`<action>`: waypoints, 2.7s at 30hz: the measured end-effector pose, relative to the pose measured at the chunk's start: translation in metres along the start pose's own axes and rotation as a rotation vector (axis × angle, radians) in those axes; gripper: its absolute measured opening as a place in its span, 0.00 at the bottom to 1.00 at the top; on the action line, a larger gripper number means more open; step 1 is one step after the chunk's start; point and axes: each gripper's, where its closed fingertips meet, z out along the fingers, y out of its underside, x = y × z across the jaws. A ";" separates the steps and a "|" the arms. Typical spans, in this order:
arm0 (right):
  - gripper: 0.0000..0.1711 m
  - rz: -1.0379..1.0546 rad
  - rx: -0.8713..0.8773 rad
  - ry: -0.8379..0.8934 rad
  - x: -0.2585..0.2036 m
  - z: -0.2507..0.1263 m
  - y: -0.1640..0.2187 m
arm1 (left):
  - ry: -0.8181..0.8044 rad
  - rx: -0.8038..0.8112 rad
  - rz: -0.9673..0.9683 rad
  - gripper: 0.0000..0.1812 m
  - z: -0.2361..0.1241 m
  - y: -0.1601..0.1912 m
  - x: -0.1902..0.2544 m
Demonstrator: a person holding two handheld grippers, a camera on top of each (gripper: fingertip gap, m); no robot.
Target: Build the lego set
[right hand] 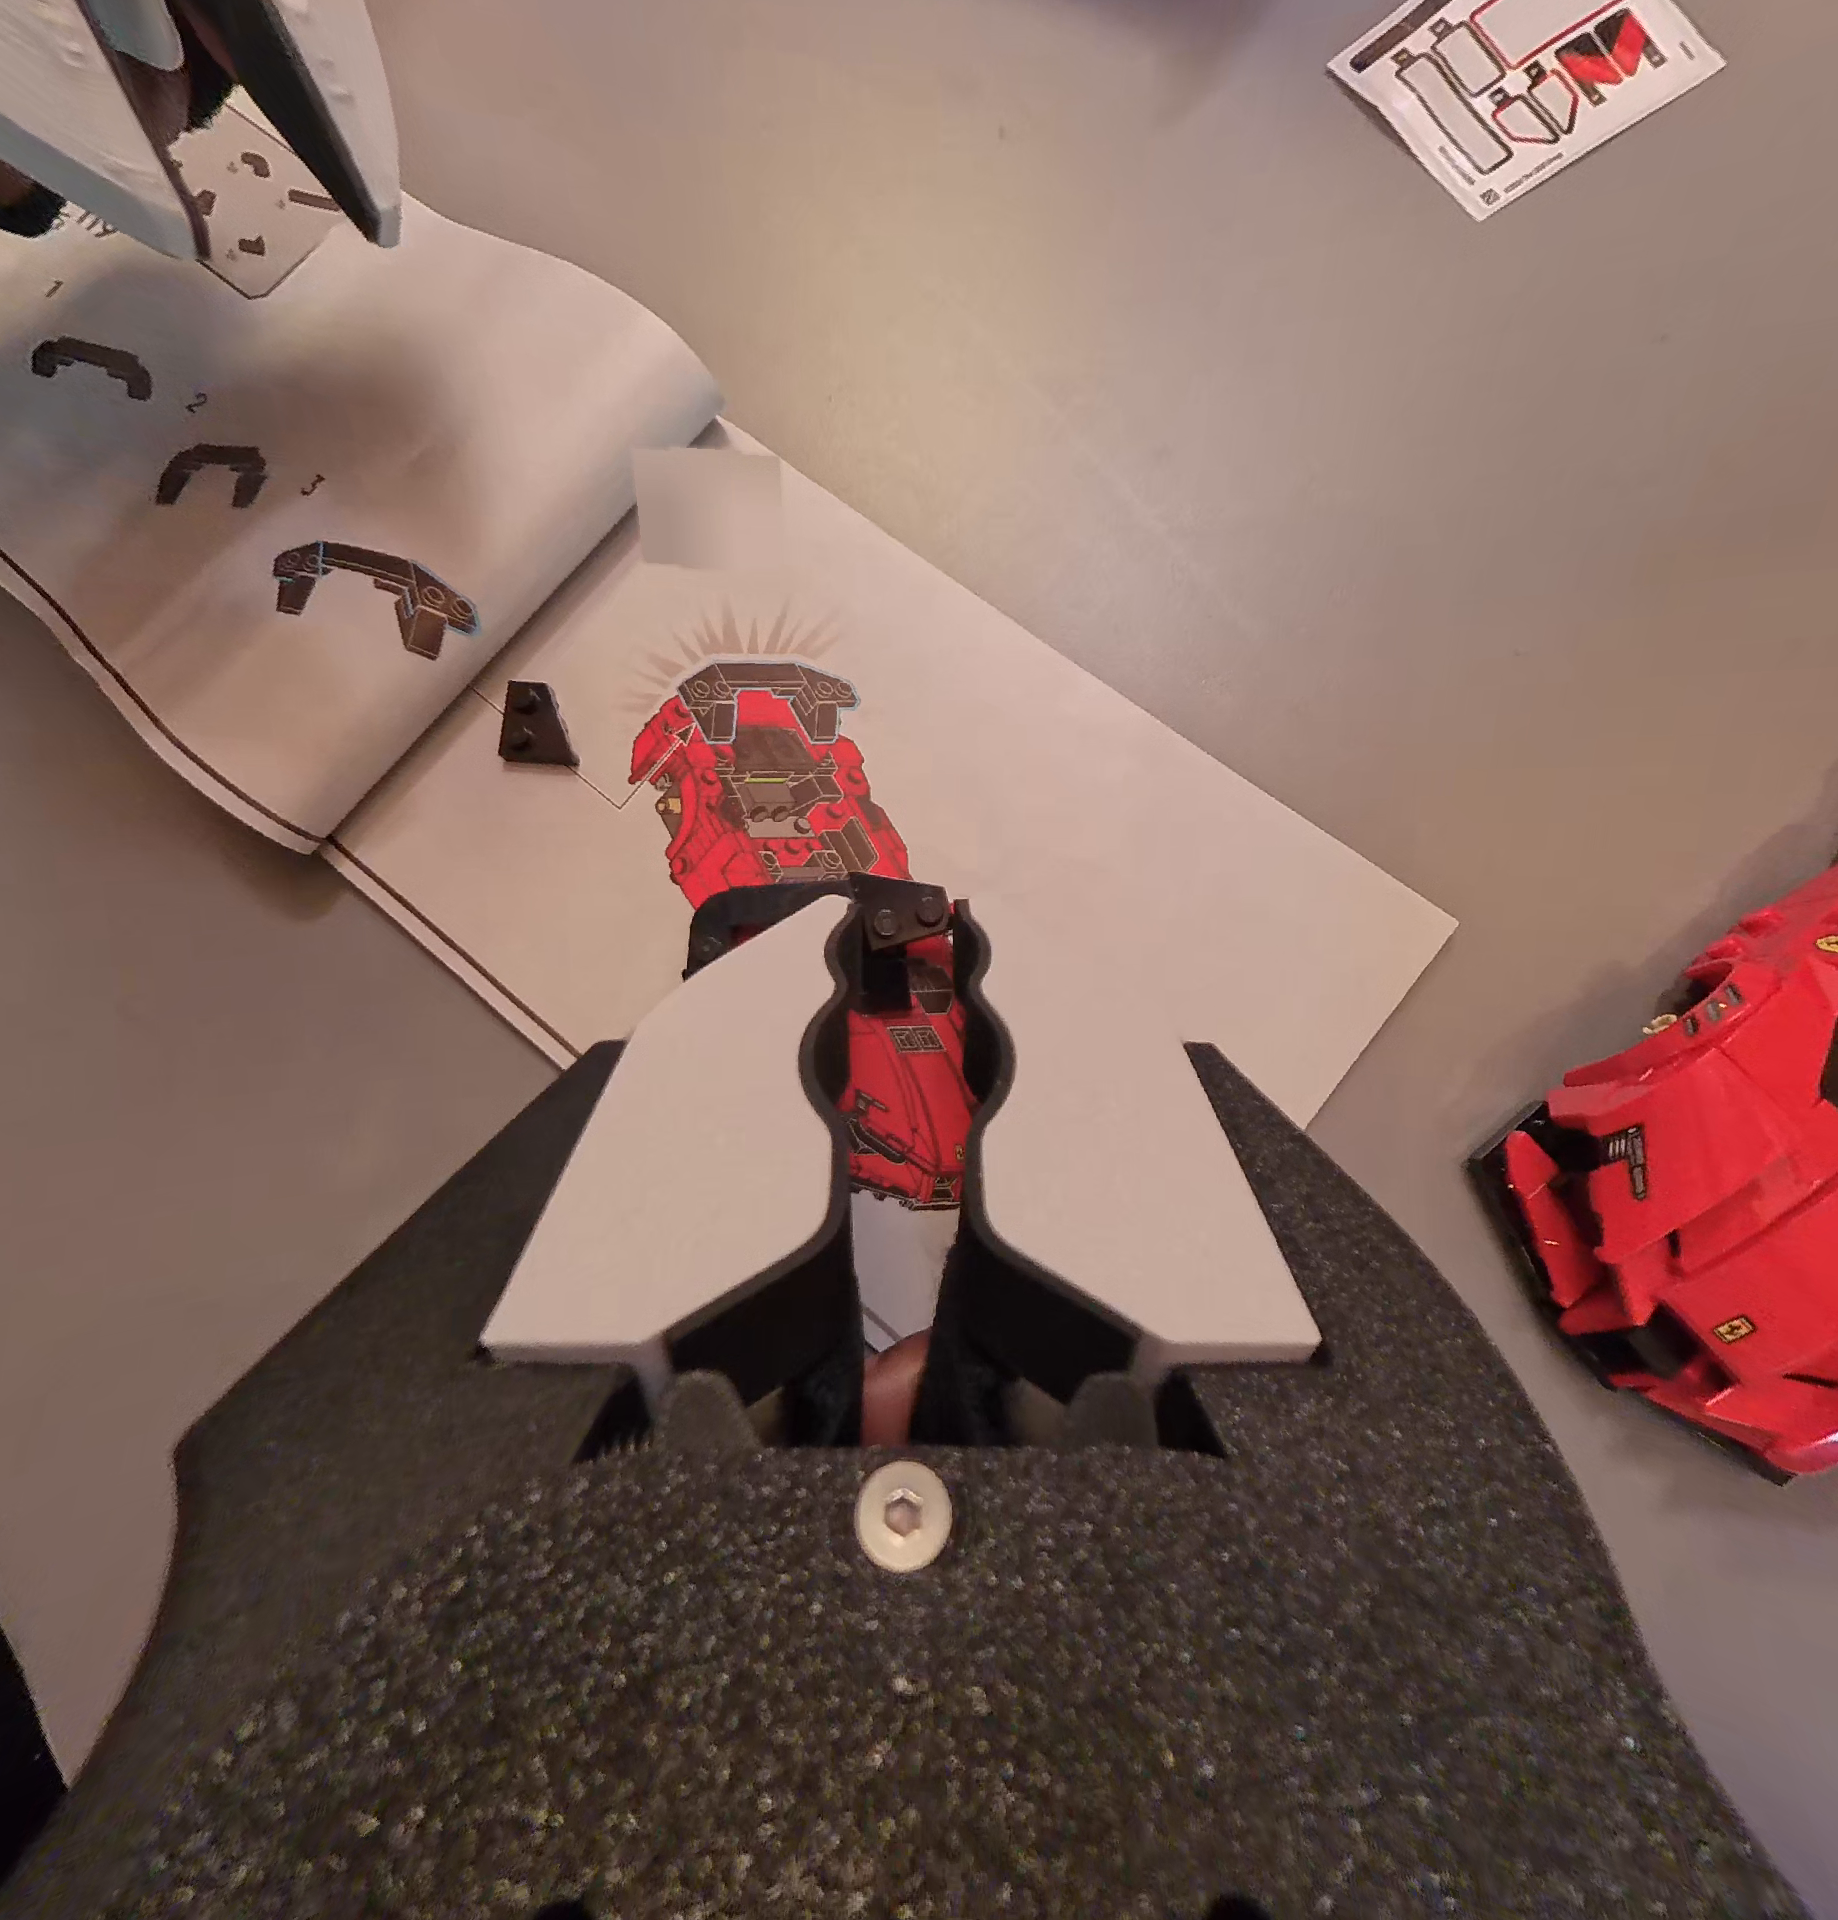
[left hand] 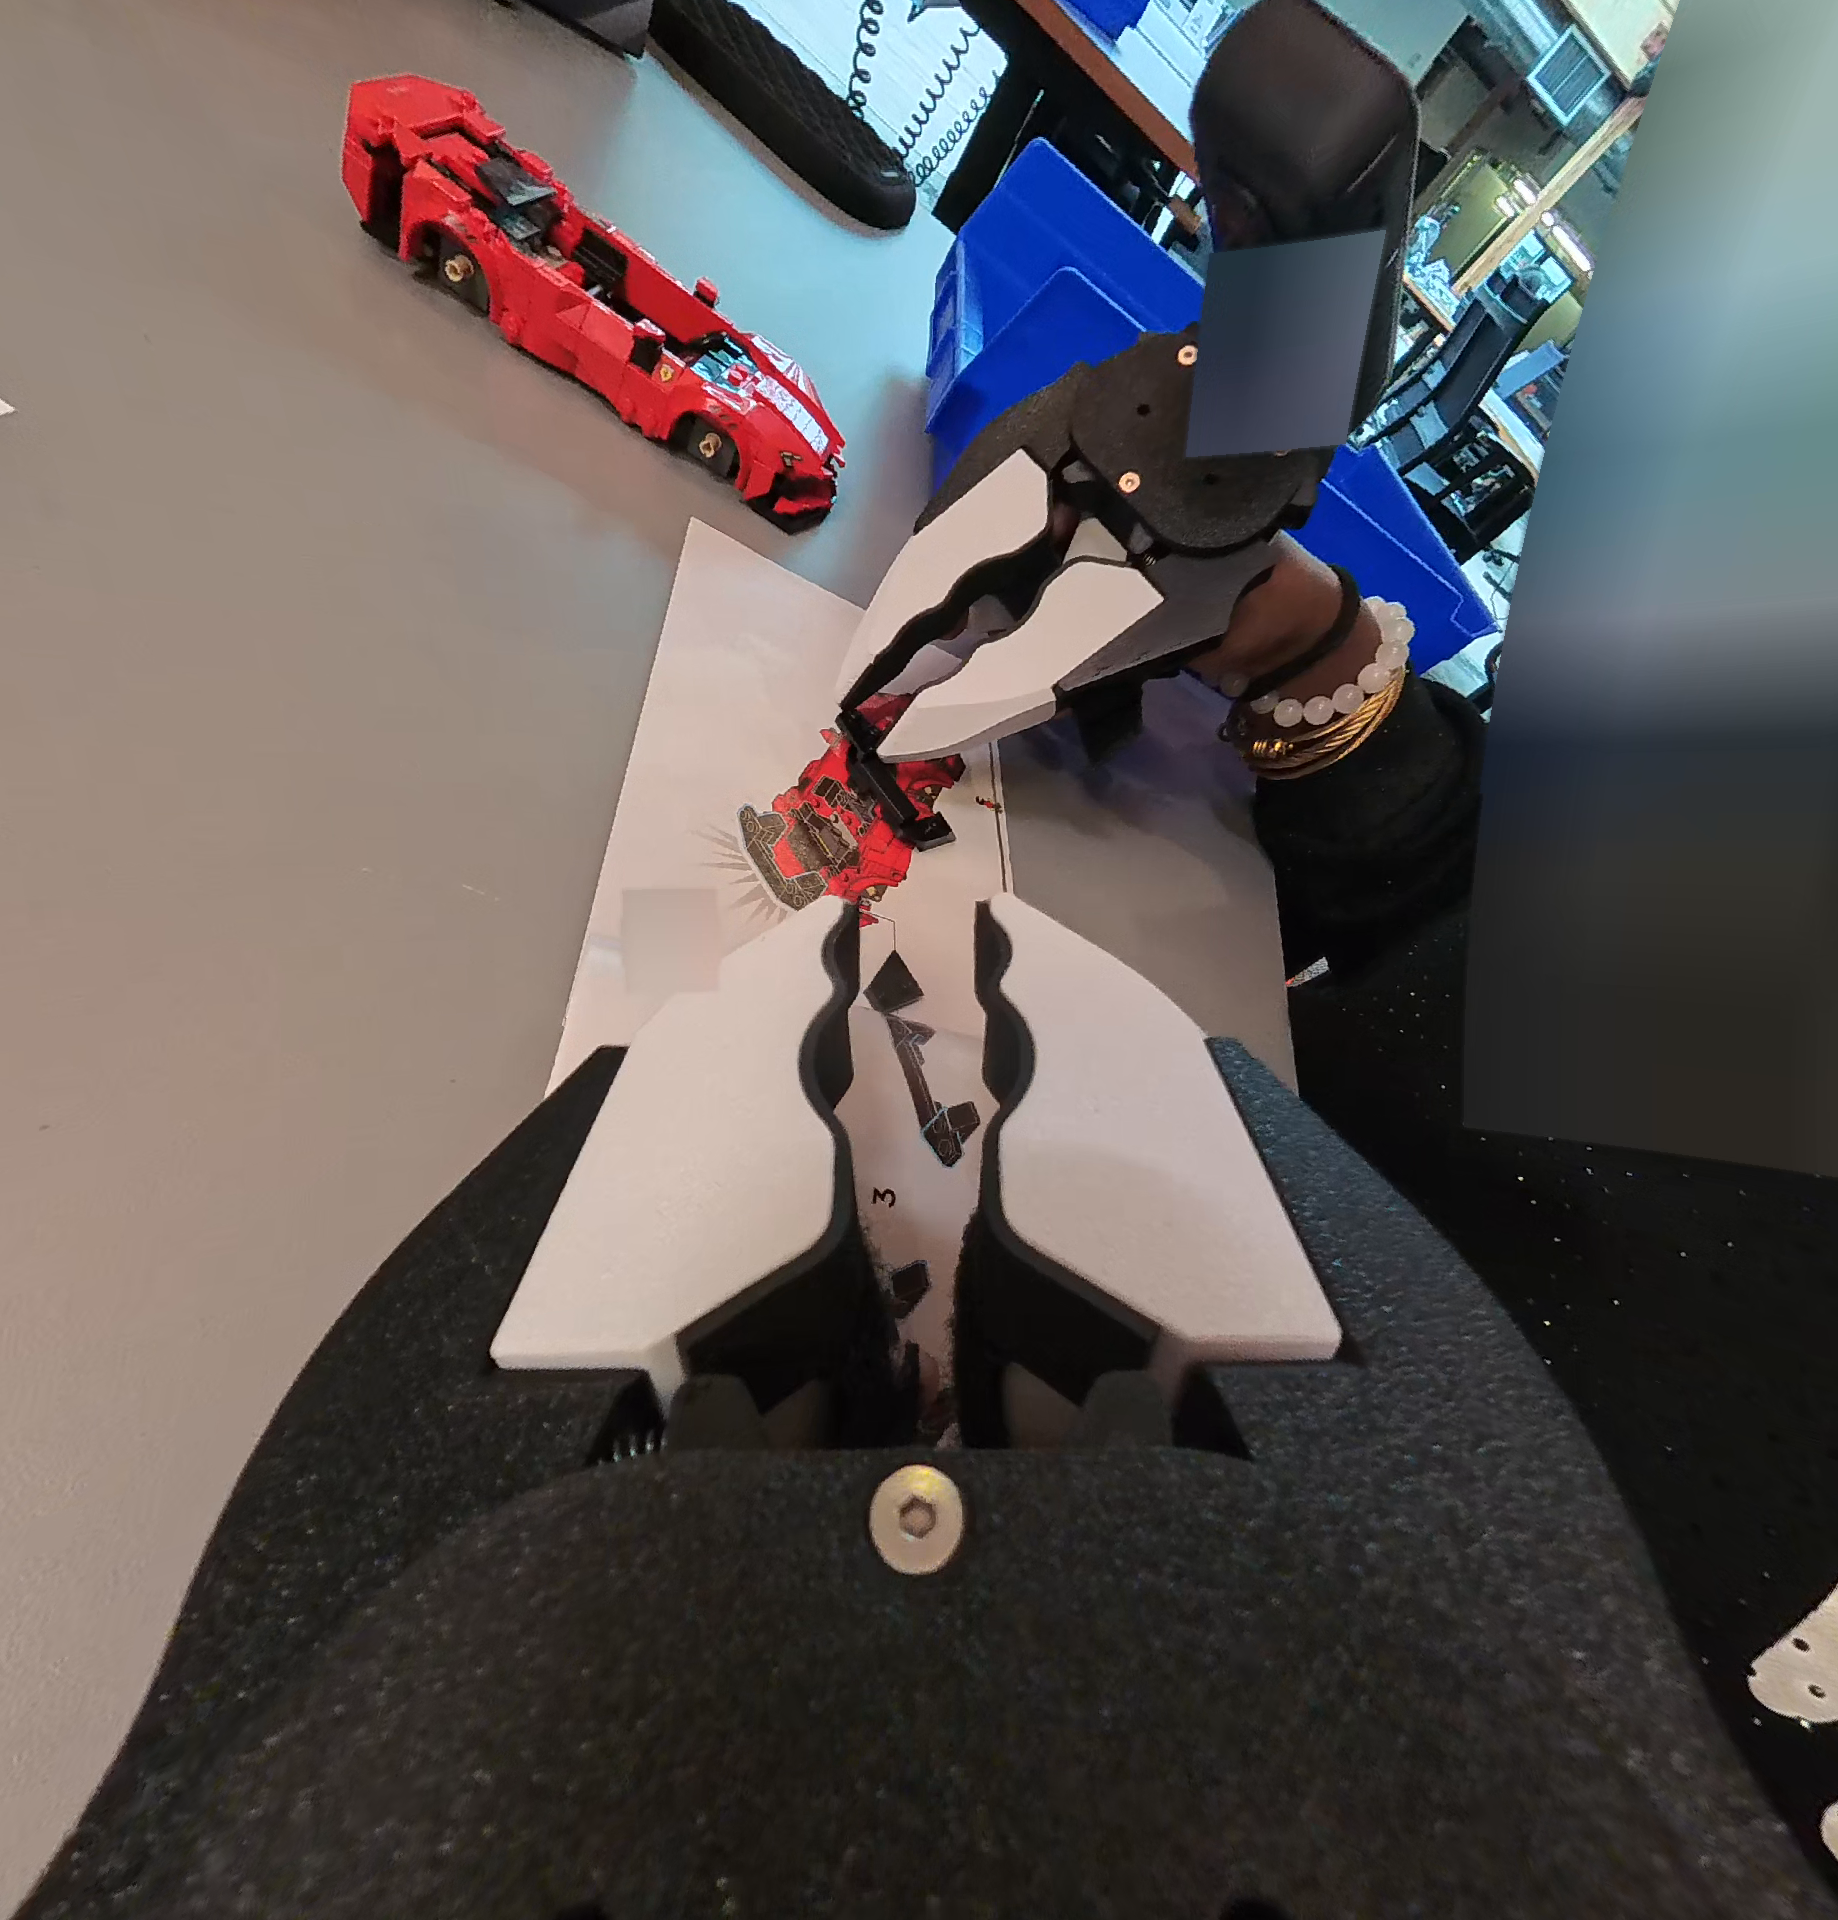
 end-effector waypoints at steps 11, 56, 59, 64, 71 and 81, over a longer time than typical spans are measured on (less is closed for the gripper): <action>0.09 -0.011 0.005 0.003 -0.001 -0.001 -0.001 | -0.006 -0.010 0.002 0.11 0.001 0.002 -0.001; 0.10 -0.607 0.435 -0.027 -0.073 -0.072 -0.068 | 0.511 -0.137 -0.173 0.01 0.034 -0.032 0.069; 0.10 -0.760 0.352 -0.139 -0.079 -0.073 -0.059 | 0.524 -0.262 -0.156 0.01 0.034 -0.026 0.069; 0.11 -0.919 0.293 -0.128 -0.075 -0.069 -0.065 | 0.525 -0.357 -0.138 0.01 0.039 -0.022 0.070; 0.07 -1.023 0.210 -0.118 -0.075 -0.059 -0.059 | 0.515 -0.364 -0.136 0.02 0.047 -0.021 0.068; 0.06 -0.707 -0.096 0.043 0.009 -0.027 0.000 | 0.056 -0.446 0.133 0.04 0.040 0.005 0.007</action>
